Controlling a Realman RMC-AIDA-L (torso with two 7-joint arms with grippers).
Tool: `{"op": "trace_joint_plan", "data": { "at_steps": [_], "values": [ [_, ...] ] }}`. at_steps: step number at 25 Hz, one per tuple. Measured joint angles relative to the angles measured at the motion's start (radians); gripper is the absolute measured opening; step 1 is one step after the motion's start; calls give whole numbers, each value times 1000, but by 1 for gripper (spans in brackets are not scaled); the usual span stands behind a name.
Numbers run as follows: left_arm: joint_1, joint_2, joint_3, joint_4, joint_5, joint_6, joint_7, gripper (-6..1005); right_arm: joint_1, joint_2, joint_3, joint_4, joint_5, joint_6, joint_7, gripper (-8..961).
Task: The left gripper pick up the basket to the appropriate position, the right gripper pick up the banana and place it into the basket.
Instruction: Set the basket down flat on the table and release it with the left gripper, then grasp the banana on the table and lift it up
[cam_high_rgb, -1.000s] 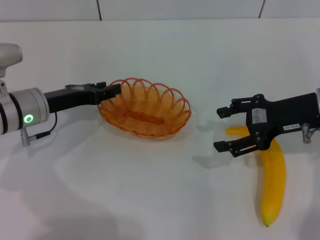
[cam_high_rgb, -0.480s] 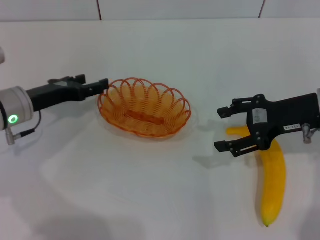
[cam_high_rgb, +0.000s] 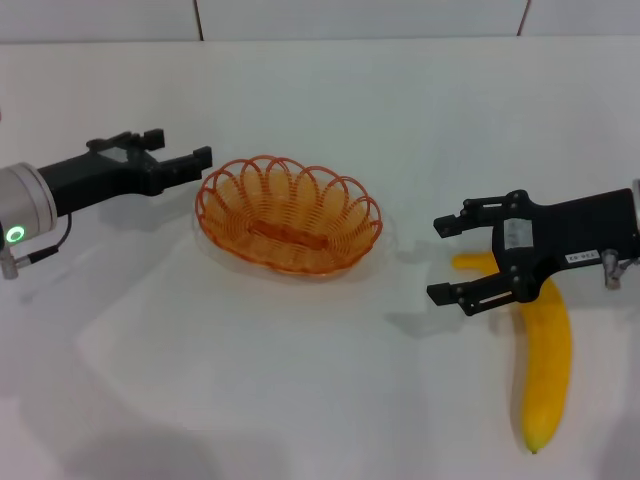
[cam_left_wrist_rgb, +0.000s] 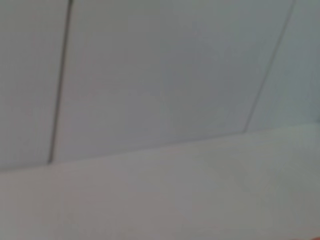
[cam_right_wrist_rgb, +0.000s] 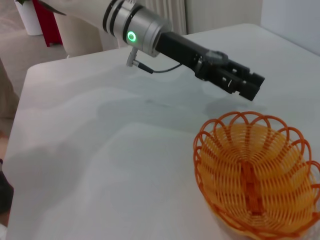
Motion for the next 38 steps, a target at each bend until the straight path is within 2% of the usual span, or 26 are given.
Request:
{"op": "trace_joint_plan", "data": {
  "at_steps": [8,16,25,28,34,38],
  "values": [
    [60,0,2,55,-151,202,154,877,1,4,1,0,23,2,-12,886],
    [88,-1,2,69,-186,392,258,877,-4,6,-1,-1,81,38,-27,885],
    [130,1,4,72,-214,669,353,877,-15,15,-10,-34,115,114,-10,885],
    [144,4,3,75,-214,694,359,877,-51,15,-26,-99,124,154,33,885],
    [157,7,-1,76,-213,692,359,876,-185,15,-181,-335,129,280,181,885],
    [158,8,-1,76,-211,687,356,876,-235,14,-255,-428,117,327,252,885]
  ]
}}
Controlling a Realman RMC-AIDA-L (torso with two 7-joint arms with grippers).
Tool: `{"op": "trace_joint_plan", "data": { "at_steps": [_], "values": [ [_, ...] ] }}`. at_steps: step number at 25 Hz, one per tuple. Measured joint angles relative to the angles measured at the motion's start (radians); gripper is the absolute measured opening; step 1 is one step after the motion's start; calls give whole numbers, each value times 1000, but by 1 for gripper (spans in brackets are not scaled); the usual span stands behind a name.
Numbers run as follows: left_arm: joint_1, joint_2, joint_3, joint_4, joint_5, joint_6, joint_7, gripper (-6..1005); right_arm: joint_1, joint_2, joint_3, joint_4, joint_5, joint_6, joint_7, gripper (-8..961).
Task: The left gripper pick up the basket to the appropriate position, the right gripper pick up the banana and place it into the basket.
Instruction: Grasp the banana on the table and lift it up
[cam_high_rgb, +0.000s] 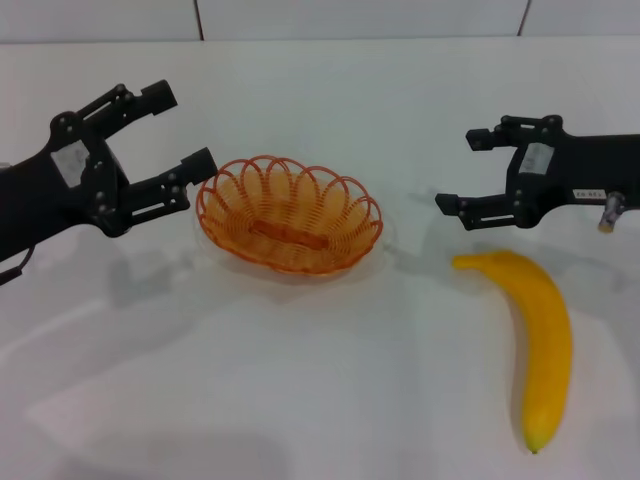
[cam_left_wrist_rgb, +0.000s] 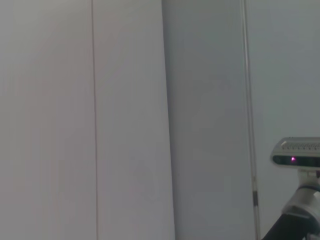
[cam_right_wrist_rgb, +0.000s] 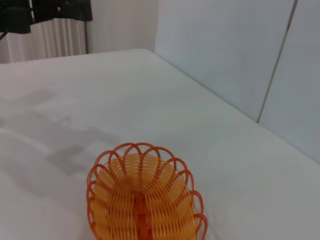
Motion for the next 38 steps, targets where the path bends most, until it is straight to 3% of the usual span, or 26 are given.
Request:
{"op": "trace_joint_plan", "data": {
  "at_steps": [19,21,28,32,38],
  "values": [
    [-17,2,7,77,135,-122,-140,877,-57,2,-86,-168,-228,20,250,885],
    [-16,2,6,86,145,-136,-150,877,-57,2,-87,-169,-228,20,251,885],
    [-19,5,3,96,176,-393,-269,876,-42,-2,-85,-118,-222,37,242,885],
    [-31,4,9,132,272,-416,-364,876,-36,-2,-85,-100,-222,42,238,885],
    [-24,-1,12,155,344,-429,-371,877,-32,-2,-79,-80,-221,42,238,884]
  ]
}}
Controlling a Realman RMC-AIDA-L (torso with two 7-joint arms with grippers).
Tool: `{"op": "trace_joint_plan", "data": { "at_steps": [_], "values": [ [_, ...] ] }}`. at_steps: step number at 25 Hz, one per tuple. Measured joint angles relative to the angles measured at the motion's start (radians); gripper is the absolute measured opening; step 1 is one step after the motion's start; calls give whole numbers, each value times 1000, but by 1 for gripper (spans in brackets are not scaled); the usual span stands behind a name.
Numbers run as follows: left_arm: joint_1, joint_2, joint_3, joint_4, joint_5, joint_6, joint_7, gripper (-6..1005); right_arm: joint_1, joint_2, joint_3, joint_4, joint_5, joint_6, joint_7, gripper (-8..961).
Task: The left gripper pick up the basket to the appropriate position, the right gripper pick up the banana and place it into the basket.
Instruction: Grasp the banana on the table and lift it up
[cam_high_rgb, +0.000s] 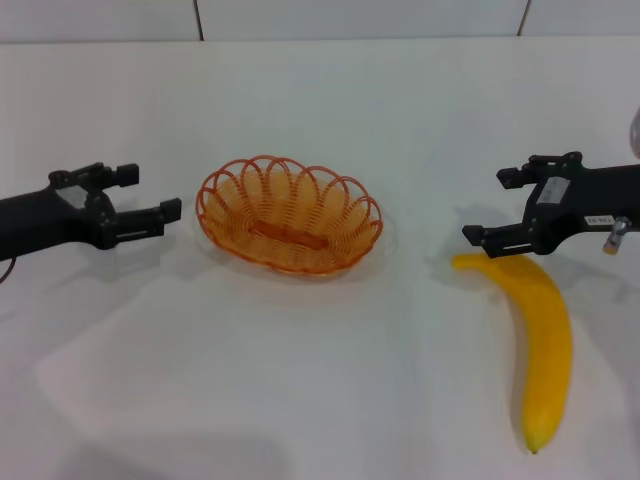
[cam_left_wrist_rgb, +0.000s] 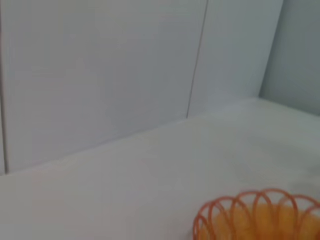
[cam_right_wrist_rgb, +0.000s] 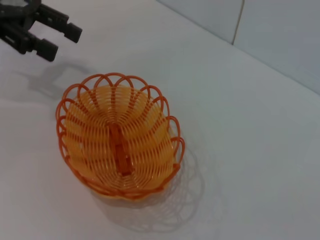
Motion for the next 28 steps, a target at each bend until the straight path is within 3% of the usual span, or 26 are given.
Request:
{"op": "trace_joint_plan", "data": {
  "at_steps": [14,22,28],
  "values": [
    [22,-7,19,2,-18,1,107,854,-11,0,4,-2,-11,-7,45,884],
    [65,-10,22,9,-87,63,157,831,-53,3,-54,-118,-106,-18,143,884],
    [109,-13,87,20,-164,78,174,815,-54,3,-58,-112,-112,-14,162,883]
  ]
}}
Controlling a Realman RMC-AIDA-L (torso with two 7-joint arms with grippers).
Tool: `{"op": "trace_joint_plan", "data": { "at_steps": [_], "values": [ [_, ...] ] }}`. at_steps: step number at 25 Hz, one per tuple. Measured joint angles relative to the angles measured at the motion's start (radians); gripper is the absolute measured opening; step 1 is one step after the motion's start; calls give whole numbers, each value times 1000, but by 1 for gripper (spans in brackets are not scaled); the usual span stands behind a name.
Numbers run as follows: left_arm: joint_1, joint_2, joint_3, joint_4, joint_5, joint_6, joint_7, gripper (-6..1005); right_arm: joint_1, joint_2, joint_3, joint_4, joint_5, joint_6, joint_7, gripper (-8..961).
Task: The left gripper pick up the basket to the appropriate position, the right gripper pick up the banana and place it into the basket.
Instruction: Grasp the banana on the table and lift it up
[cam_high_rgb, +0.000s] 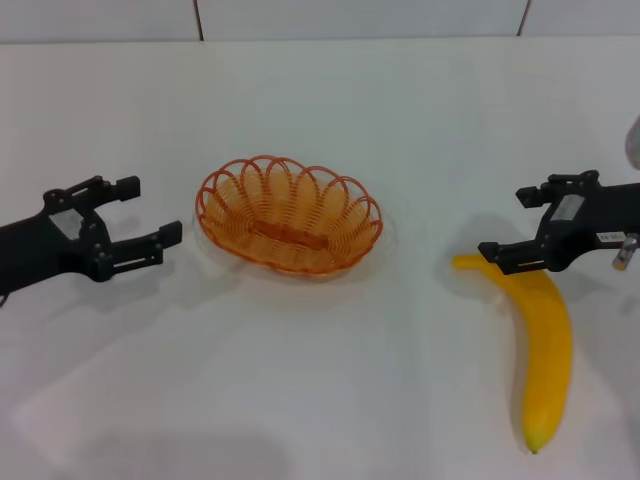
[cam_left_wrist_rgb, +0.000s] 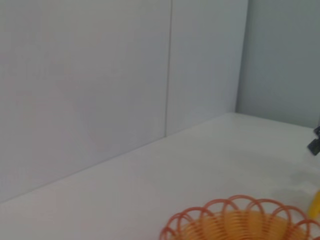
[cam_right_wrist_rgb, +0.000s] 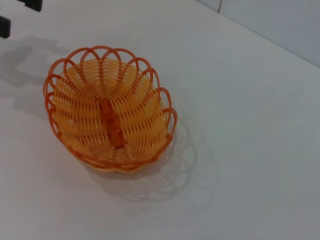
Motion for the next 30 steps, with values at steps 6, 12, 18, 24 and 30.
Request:
{"op": "trace_joint_plan", "data": {
  "at_steps": [6,12,18,24,30],
  "values": [
    [24,0,65,5,-47,-5,3,798,0,-1,3,14,-2,1,2,883],
    [43,1,71,6,-48,-2,3,796,0,-2,-7,15,-52,1,45,882],
    [52,2,71,4,-49,-3,5,796,-1,-2,-30,6,-96,-11,87,881],
    [50,2,71,-1,-51,-6,8,796,11,-2,-64,-10,-148,-45,124,881],
    [45,4,71,-2,-51,-7,8,796,12,-2,-110,-45,-195,-62,160,880]
  ]
}}
